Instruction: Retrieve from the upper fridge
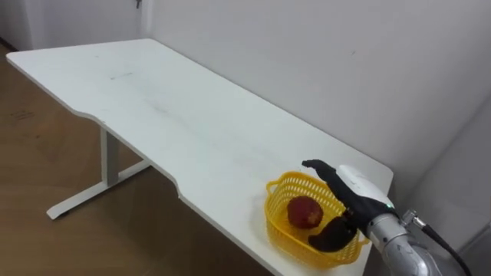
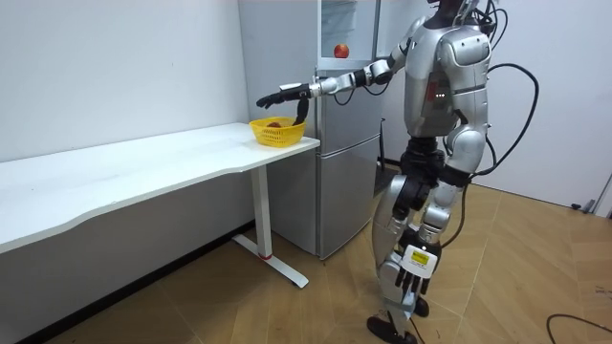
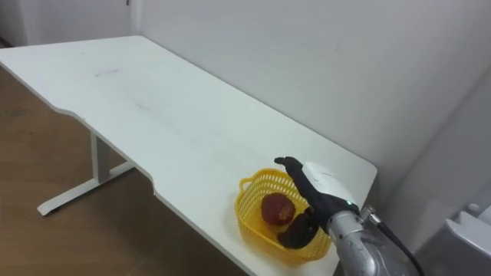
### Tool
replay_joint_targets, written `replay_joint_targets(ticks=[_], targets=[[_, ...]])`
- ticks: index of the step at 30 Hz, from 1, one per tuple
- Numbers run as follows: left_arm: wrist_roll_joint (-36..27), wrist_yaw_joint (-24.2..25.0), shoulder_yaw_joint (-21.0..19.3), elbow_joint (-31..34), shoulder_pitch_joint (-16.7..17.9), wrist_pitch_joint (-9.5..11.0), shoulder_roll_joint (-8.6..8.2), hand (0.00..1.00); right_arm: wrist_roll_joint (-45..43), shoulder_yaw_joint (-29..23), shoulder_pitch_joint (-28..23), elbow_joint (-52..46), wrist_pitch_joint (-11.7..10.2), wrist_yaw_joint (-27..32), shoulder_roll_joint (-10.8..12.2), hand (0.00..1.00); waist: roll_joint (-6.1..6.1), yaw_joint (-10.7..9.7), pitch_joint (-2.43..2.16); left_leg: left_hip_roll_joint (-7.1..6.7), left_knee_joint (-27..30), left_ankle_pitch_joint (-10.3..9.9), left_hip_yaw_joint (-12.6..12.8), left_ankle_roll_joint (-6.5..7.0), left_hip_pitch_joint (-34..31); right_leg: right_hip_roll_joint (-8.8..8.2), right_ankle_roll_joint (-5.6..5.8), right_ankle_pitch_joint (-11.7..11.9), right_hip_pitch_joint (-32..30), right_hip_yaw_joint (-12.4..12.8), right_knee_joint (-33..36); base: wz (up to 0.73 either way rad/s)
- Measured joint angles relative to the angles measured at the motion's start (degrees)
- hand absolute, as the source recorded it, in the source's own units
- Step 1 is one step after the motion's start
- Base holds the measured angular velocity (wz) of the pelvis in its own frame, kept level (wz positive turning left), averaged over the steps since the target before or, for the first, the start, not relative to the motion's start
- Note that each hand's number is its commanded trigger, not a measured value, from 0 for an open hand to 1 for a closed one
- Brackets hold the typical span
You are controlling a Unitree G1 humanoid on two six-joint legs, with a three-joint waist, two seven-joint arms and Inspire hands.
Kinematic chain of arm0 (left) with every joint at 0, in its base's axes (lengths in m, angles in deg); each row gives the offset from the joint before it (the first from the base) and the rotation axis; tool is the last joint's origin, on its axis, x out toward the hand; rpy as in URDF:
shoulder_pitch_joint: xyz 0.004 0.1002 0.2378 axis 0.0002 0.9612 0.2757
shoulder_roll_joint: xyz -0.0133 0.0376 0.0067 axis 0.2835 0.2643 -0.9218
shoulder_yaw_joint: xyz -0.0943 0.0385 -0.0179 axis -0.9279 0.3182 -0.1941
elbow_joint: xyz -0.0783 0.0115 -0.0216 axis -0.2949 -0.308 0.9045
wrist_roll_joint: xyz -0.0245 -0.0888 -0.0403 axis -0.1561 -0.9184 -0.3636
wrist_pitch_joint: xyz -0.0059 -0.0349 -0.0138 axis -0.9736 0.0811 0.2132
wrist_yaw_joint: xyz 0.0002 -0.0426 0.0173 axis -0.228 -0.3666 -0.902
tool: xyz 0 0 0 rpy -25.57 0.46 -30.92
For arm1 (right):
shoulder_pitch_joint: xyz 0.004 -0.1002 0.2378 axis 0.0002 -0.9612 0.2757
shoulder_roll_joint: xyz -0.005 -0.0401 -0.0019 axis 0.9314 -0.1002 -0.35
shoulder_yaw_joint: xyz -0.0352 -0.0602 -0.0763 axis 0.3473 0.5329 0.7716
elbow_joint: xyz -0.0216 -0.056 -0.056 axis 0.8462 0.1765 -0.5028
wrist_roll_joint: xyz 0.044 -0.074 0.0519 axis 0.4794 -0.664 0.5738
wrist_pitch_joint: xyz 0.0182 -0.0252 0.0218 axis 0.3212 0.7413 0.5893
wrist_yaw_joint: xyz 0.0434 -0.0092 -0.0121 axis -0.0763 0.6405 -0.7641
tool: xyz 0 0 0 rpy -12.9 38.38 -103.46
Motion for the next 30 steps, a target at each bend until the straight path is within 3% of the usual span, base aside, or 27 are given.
replay_joint_targets(ticks=[19, 25, 29, 30], targets=[[-0.24, -0.04, -0.01, 0.46, 0.01, 0.06, 0.03, 0.00, 3.89, -0.07, 0.63, 1.59, -0.08, -0.01, -0.23, 0.00, 0.51, -0.42, 0.38, 0.00, 0.55, -0.01, 0.25, 0.01, 0.28, 0.00, -0.05, 0.03, 0.40, 0.88, 0.14, 0.00], [-0.24, -0.28, -0.11, 0.49, 0.18, 0.06, -0.09, 0.00, 4.30, -0.20, 0.63, 0.30, -0.14, 0.00, -1.96, 0.00, 0.66, -0.71, 0.34, -0.01, 0.44, -0.02, 0.26, 0.02, 0.05, 0.02, -0.05, 0.03, 0.37, 0.88, 0.13, 0.00], [-0.24, -0.58, 0.07, 0.52, 0.69, 0.10, -0.97, 0.00, 7.78, -2.13, 0.62, -2.00, -0.78, -0.01, -2.25, 0.00, 1.69, -2.06, 0.29, -0.02, 0.79, -0.09, 0.41, 0.10, -0.02, 0.00, 0.03, 0.08, 0.40, 1.02, 0.09, -0.02], [-0.24, -0.81, 0.01, 0.50, 1.04, 0.11, -1.41, 0.00, 8.16, -3.35, 0.60, -3.51, -0.85, -0.01, -2.25, 0.00, 2.05, -2.43, 0.06, -0.04, 0.74, -0.11, 0.88, 0.13, 0.12, 0.03, 0.06, 0.21, 0.29, 1.43, 0.08, -0.18]])
